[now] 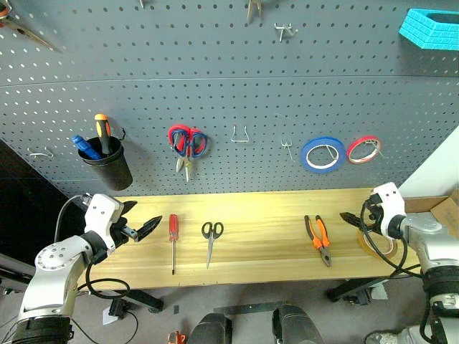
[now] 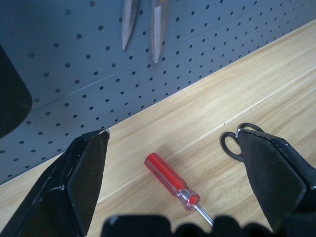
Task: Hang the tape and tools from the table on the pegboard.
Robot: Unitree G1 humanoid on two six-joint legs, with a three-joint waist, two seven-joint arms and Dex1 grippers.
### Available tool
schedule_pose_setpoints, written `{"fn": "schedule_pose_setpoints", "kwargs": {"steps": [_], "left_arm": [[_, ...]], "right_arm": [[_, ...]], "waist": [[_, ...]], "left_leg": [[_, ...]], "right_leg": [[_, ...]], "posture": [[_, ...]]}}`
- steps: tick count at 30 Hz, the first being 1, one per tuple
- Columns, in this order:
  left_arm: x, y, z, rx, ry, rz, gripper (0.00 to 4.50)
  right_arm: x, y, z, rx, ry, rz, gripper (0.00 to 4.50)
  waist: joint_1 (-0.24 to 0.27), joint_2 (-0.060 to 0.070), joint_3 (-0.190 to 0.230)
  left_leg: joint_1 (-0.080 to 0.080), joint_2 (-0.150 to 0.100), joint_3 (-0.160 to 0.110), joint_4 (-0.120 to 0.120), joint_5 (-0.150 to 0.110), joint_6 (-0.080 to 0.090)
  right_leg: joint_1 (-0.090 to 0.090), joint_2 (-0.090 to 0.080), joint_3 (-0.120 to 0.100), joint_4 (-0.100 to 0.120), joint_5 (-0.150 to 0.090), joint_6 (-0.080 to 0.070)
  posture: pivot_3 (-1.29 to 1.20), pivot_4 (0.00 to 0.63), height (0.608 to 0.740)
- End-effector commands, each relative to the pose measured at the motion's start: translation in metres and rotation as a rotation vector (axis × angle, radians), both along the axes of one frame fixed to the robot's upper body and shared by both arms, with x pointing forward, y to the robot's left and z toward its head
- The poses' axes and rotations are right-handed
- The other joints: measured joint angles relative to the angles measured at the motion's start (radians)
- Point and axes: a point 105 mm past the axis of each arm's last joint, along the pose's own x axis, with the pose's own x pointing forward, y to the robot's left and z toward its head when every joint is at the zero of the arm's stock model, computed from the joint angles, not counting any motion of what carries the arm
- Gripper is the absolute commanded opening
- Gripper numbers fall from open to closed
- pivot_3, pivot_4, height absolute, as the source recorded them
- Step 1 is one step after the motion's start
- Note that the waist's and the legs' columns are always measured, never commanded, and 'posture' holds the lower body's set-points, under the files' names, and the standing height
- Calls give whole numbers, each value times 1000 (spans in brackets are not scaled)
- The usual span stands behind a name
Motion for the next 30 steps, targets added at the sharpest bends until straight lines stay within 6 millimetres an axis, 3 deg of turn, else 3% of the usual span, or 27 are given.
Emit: {"fn": "schedule_pose_setpoints", "kwargs": {"steps": [1, 6, 10, 14, 16, 20, 21, 24, 27, 30], "left_arm": [[-2, -3, 8, -42, 11, -28, 4425], [-5, -5, 10, -69, 13, -34, 4425], [-17, -23, -1, -52, 87, -141, 4425], [-21, -67, -9, -28, 126, -323, 4425], [-19, -106, -14, -58, 129, -441, 4425], [-18, -161, -21, -92, 128, -581, 4425], [-17, -172, -24, -89, 128, -598, 4425], [-22, -227, -31, -121, 132, -720, 4425], [-29, -253, -31, -130, 132, -787, 4425], [-39, -261, -33, -125, 148, -829, 4425]], "right_arm": [[6, -5, 13, -11, -43, -15, 4500], [4, -10, 11, 4, -11, -42, 4500], [-3, -17, 0, -52, 69, -78, 4500], [-6, -21, -9, -37, 145, -142, 4500], [-8, -24, -14, -50, 177, -168, 4500], [-9, -30, -20, -80, 202, -218, 4500], [-10, -32, -22, -88, 210, -235, 4500], [-8, -39, -28, -84, 223, -312, 4500], [-7, -42, -31, -61, 221, -359, 4500], [-8, -41, -36, -14, 235, -390, 4500]], "waist": [[0, 0, 0], [0, -1, 3], [-1, -3, 20], [-1, -4, 54], [2, -2, 65], [0, -4, 83], [-2, -4, 86], [-5, -4, 92], [-12, -8, 104], [-17, -9, 114]], "left_leg": [[0, 0, 0, 0, 0, 0], [0, 0, 0, 0, 0, 0], [-1, 0, 0, 0, 0, 0], [-2, 1, 0, 0, 0, 1], [-4, 1, 0, 0, 0, 1], [-18, 1, 1, 2, 0, 1], [-18, 1, 2, 2, 0, 1], [-18, 1, 4, 1, -2, 4], [-18, 1, 8, 1, -4, 7], [-18, 1, 10, 2, -4, 8]], "right_leg": [[0, 0, 0, 0, 0, 0], [0, 0, 0, 0, 0, 0], [0, 0, 1, 0, 0, 0], [-1, 0, 1, 0, -1, -3], [-3, -1, 1, 0, -1, -3], [-14, -1, 0, 0, 4, -6], [-16, -1, 1, 0, 4, -7], [-16, -1, 1, -1, 4, -7], [-16, -1, 4, -2, 4, -7], [-17, -1, 6, -2, 4, -6]], "posture": [[-80, 131, 740], [-87, 155, 740], [-95, 198, 740], [-104, 259, 740], [-107, 276, 740], [-114, 294, 740], [-114, 297, 740], [-123, 308, 740], [-124, 314, 740], [-123, 320, 740]]}}
